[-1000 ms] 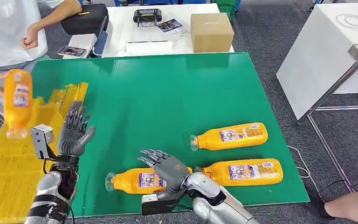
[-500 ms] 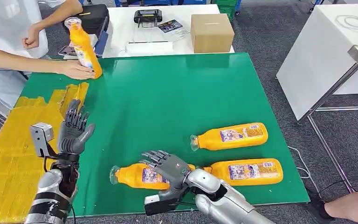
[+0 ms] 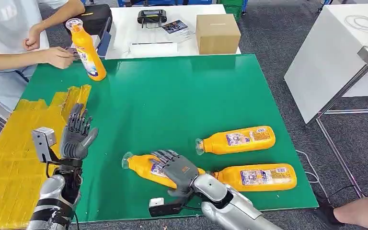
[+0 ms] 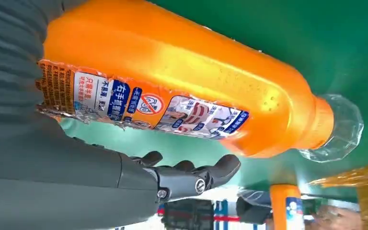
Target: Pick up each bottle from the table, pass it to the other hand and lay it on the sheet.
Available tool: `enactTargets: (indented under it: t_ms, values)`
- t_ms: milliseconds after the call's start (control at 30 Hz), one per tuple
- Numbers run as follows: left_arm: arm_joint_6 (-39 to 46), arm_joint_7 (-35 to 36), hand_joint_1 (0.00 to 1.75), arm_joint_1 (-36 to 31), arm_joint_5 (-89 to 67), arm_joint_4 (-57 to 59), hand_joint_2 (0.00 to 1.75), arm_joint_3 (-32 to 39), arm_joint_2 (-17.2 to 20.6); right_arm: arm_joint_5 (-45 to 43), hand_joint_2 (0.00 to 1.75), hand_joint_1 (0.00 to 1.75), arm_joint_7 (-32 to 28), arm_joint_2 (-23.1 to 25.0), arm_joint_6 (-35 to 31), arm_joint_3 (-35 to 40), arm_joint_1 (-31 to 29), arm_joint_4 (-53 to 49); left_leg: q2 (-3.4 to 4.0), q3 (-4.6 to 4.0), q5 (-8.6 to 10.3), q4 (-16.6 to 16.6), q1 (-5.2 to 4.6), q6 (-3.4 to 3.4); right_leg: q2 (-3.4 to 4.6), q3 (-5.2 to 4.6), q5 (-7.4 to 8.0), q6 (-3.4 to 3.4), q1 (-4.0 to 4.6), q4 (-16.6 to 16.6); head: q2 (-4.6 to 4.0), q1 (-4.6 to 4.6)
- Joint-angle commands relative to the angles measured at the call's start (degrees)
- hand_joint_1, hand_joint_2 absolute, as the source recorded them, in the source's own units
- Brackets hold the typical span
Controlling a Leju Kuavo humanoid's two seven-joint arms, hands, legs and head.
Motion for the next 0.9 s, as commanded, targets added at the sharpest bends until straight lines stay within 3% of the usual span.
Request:
enactTargets:
  t_ms: [33,600,700,900]
  values:
    - [0.3,1.0,0.00,0.6,-0.1,-0.6,1.75,1.9,-1.3,7.5,1.75,0.00,5.7,1.9,-5.8,-6.9,1.2,-1.1,0.08,0.17,-0.14,0.0,0.03,0.02,0.03,0.18,-0.11,-0.06,0.05,0.0,0.00,0.00]
    - [0.4,1.1,0.00,0.1,-0.2,-0.1,1.75,1.9,-1.3,6.5,1.75,0.00,4.8,2.1,-4.4,-8.2,0.9,-0.7,0.00,0.07,-0.05,0.0,0.01,0.02,-0.04,0.09,-0.05,-0.03,0.02,0.0,0.00,0.00]
    - [0.4,1.2,0.00,-0.5,-0.2,0.9,1.75,1.8,-1.2,1.4,1.75,0.00,2.2,2.5,0.2,-9.8,-0.6,2.4,0.04,0.22,-0.15,0.0,0.05,0.02,-0.03,0.25,-0.12,-0.07,0.07,0.0,0.00,0.00]
    - [0.9,1.2,0.00,-0.4,-0.3,0.9,1.75,1.6,-1.2,-0.1,1.75,0.00,3.2,3.7,-0.7,-12.3,-2.2,7.9,0.03,0.08,-0.04,0.0,0.01,0.02,-0.01,0.10,-0.03,-0.03,0.02,0.0,0.00,0.00]
